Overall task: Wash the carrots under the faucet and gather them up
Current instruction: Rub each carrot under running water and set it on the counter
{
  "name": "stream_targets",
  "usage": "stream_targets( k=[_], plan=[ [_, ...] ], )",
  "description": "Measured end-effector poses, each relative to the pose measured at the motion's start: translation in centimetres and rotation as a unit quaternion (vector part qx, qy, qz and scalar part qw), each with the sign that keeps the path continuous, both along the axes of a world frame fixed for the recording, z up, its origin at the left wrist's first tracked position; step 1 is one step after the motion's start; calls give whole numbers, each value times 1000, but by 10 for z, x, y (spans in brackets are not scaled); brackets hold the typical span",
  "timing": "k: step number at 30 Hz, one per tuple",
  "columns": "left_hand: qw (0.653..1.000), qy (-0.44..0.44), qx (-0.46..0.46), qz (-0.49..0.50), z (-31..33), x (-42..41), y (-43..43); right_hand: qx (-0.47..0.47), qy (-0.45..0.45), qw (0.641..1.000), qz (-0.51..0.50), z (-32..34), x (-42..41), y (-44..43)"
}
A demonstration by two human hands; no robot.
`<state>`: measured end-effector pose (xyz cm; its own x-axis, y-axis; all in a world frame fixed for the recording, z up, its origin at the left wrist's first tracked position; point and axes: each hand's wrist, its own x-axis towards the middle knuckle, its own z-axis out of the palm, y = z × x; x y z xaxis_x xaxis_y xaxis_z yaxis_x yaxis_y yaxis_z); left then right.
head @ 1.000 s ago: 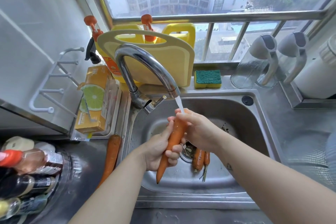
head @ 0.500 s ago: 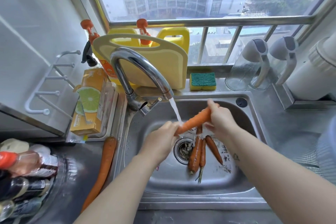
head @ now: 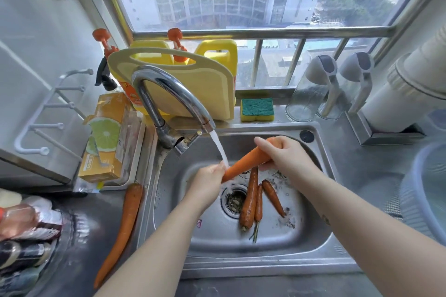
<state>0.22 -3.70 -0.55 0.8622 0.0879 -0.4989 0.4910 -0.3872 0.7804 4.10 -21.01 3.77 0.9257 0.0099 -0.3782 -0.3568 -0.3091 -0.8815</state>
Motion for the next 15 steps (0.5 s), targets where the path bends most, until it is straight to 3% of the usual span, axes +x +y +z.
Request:
stream_targets(
  k=[2, 6, 9, 12, 15],
  plan=[
    [998, -29, 34, -40, 5, -7, 3, -29, -18, 999, 19, 4, -1, 18],
    [995, -85, -41, -44, 10, -24, 14, -56, -16, 993, 106, 1, -7, 58],
    [994, -97, -37, -17, 12, -39, 24, -55, -24, 982, 178, -2, -14, 74],
    [995, -94, -25, 19, 14, -46, 29, -3, -45, 979, 200, -1, -21, 74],
    [993, -111, -30, 21, 16, -46, 28, 72, -49, 986, 143, 3, -25, 66]
  ],
)
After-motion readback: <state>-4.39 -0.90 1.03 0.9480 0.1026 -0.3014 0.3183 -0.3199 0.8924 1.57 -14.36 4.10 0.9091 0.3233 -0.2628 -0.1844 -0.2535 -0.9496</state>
